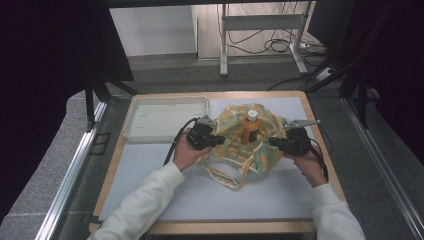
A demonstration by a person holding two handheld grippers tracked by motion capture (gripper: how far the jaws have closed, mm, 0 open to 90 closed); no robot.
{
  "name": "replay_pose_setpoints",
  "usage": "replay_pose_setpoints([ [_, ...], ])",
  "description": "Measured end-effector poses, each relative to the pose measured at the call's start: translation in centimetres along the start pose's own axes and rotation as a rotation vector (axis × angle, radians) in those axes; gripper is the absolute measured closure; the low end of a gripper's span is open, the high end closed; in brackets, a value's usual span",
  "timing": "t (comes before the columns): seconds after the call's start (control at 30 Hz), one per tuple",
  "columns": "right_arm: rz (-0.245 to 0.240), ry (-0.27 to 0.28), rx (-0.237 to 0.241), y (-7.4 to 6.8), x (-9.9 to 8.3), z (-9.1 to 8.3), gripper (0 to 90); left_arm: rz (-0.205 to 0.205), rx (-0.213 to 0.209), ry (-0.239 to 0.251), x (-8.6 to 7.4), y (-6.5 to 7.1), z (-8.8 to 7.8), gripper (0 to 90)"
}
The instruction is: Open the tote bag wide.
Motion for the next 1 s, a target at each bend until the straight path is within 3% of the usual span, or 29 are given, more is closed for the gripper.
replay_pose_setpoints([
  [0.37, 0.005, 0.024, -0.007, -0.1, -0.2, -1.2, 89.0, -0.016, 0.003, 0.007, -3.3, -0.2, -2.8, 87.5],
  [0.73, 0.025, 0.04, -0.032, 0.2, -1.0, -2.8, 87.9, 0.001, 0.026, 0.009, -6.0, 0.6, -5.0, 83.6],
  [0.87, 0.025, 0.044, -0.033, 0.1, -0.9, -2.9, 86.7, -0.009, 0.059, 0.018, -6.9, 0.3, -5.5, 75.7],
  [1.0, 0.013, 0.043, -0.036, -0.3, -0.8, -2.5, 80.2, -0.014, 0.084, 0.017, -7.2, 0.1, -5.4, 61.5],
])
Point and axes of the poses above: each handheld gripper's, and its own axes: z roughly forward along the jaws, x roughly out of its top, y roughly to its right, the point moved 4 cm from there along z, roughly forward along the jaws
